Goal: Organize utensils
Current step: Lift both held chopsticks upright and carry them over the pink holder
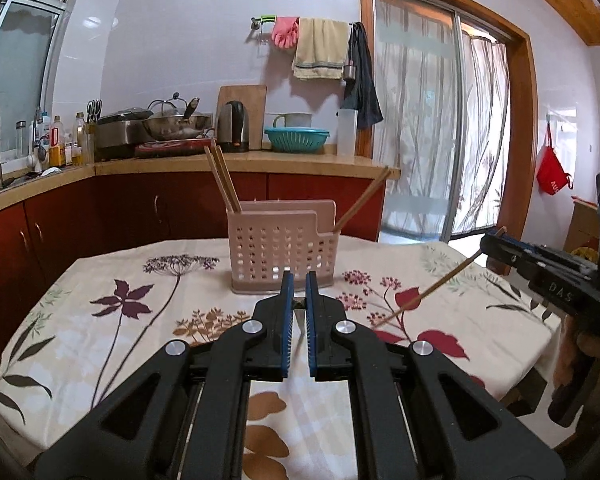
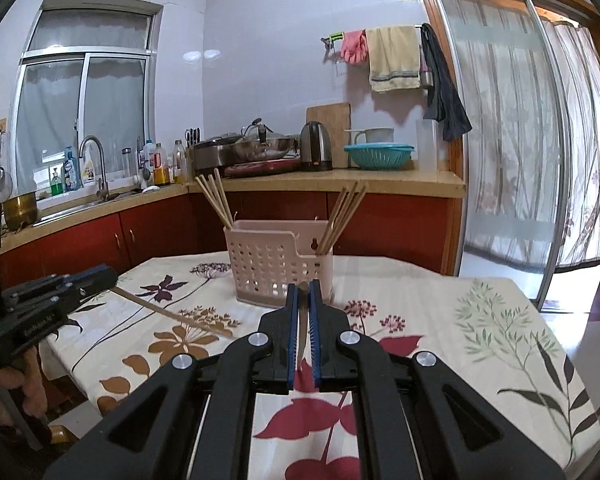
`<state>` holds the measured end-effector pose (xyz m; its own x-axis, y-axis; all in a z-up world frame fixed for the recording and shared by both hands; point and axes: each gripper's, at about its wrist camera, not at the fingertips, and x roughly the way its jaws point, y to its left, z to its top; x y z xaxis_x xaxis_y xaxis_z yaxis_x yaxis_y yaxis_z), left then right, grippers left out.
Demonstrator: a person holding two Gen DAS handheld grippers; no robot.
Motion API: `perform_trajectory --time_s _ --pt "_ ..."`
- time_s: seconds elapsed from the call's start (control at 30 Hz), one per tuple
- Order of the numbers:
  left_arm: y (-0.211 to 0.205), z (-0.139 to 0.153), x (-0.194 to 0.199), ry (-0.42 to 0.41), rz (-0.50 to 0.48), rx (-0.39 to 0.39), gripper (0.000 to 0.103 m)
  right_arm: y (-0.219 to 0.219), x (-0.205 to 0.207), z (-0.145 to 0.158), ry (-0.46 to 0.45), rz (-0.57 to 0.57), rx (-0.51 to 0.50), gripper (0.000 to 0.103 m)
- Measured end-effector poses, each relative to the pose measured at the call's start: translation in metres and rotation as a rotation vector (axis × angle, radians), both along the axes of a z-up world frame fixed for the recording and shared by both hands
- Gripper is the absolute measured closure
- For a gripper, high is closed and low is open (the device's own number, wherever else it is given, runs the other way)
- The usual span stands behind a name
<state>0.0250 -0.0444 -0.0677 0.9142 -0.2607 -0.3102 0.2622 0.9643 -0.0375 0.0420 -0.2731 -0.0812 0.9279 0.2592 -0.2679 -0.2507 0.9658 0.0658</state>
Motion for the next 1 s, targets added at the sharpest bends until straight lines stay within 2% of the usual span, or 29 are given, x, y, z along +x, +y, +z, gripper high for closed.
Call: perform_trajectory --time_s 0.3,0.5,0.77,1.0 --pt "0.010 0.025 0.026 0.053 -0.023 0.000 0.096 0.009 0.024 0.011 -0.003 0.021 -0.025 0.097" --pt "0.013 0.029 0.043 0.064 -0.016 0.004 0.097 0.012 0.043 0.017 -0.007 0.027 -0.033 0.097" --pt "0.010 0.033 0.055 0.020 -0.010 0.005 0.096 0.015 0.060 0.020 -0.005 0.032 -0.021 0.097" --pt "0.011 0.038 0.064 0.015 -0.017 -0.010 0.097 0.017 0.066 0.024 0.004 0.040 -0.011 0.097"
